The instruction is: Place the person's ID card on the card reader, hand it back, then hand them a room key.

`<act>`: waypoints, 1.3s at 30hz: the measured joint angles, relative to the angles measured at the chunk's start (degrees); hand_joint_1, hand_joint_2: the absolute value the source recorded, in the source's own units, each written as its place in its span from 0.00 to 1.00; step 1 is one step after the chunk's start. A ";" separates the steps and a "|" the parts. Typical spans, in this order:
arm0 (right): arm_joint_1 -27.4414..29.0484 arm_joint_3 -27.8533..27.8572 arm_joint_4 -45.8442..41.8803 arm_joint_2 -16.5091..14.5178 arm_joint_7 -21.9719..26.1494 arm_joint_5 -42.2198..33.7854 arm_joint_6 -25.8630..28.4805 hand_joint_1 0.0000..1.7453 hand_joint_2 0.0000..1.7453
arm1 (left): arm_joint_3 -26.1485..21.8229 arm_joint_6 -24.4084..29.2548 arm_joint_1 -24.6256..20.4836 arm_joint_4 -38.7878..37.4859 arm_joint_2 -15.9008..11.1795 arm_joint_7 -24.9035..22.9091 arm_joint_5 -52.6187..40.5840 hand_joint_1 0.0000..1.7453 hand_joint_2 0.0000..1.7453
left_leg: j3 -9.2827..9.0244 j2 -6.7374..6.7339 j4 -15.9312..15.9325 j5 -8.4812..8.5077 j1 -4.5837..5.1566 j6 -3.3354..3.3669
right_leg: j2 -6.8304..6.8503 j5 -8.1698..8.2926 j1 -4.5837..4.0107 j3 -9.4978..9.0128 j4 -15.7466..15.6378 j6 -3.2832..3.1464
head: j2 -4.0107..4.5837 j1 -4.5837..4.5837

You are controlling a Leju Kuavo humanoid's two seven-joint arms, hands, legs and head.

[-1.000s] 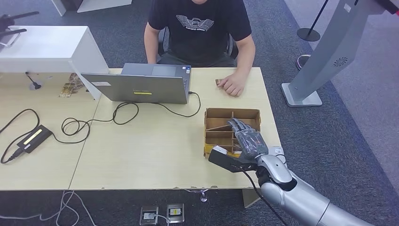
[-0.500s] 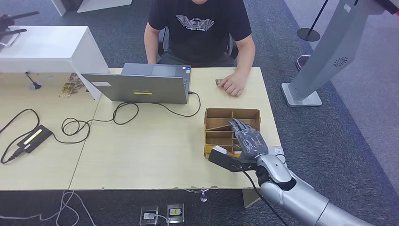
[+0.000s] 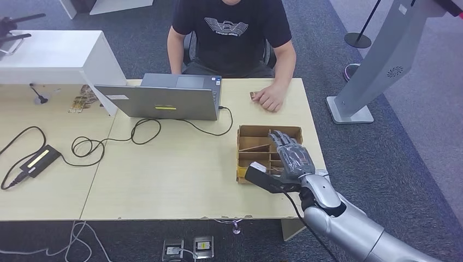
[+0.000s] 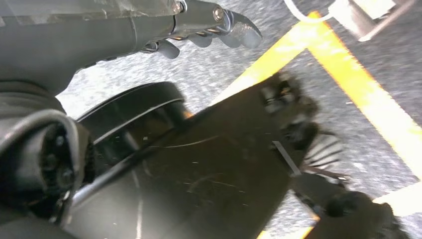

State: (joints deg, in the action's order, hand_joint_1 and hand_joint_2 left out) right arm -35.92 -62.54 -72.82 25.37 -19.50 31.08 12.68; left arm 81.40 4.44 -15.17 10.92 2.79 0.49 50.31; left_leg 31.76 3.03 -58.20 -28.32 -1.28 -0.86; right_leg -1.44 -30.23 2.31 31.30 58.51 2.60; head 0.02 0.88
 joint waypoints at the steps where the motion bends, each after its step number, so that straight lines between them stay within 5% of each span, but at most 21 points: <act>1: -0.04 0.17 -0.10 0.08 -0.05 0.02 0.05 0.00 1.00 | 0.01 0.00 -0.13 0.01 0.03 0.81 -0.33 0.00 0.00 | -0.01 -0.01 0.00 0.00 0.00 0.00 | -0.02 0.00 0.00 0.00 0.00 0.00 | 0.00 0.00; 7: -0.20 0.31 -0.52 0.29 0.29 0.05 0.48 0.00 1.00 | 1.57 0.00 -1.76 0.14 1.38 4.79 -7.07 0.00 0.00 | 0.00 -0.01 -0.01 0.00 0.00 0.00 | -0.03 0.01 0.01 -0.02 0.00 0.01 | 0.00 0.00; 20: -0.35 0.78 -2.32 0.96 -1.85 0.66 1.47 0.00 1.00 | 3.32 0.00 -2.35 0.46 3.39 1.07 -9.43 0.00 0.00 | -0.02 -0.04 -0.01 0.00 0.00 0.00 | -0.07 0.02 0.00 -0.01 0.00 0.02 | 0.00 -0.01; 31: -3.57 7.03 -13.96 6.72 -10.28 4.40 -3.99 0.00 1.00 | 3.34 0.00 -2.14 0.46 3.39 0.33 -11.96 0.00 0.00 | -0.06 -0.04 -0.04 0.00 0.03 0.00 | -0.08 0.03 0.03 -0.01 -0.01 0.03 | 0.00 0.00; 39: -4.06 11.89 -21.42 10.79 -11.61 5.06 -5.62 0.00 1.00 | 3.34 0.00 -2.19 0.46 3.43 0.35 -12.35 0.00 0.00 | -0.06 -0.09 -0.04 0.00 0.02 0.00 | -0.13 0.03 0.03 -0.01 -0.01 0.03 | 0.00 -0.02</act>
State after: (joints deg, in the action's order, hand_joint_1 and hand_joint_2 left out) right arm -39.98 -50.65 -94.24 36.16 -31.11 36.14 7.07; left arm 84.74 4.44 -17.37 11.39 6.22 0.85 37.97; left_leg 31.70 2.94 -58.24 -28.33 -1.25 -0.86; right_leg -1.56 -30.20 2.34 31.29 58.50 2.63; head 0.02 0.86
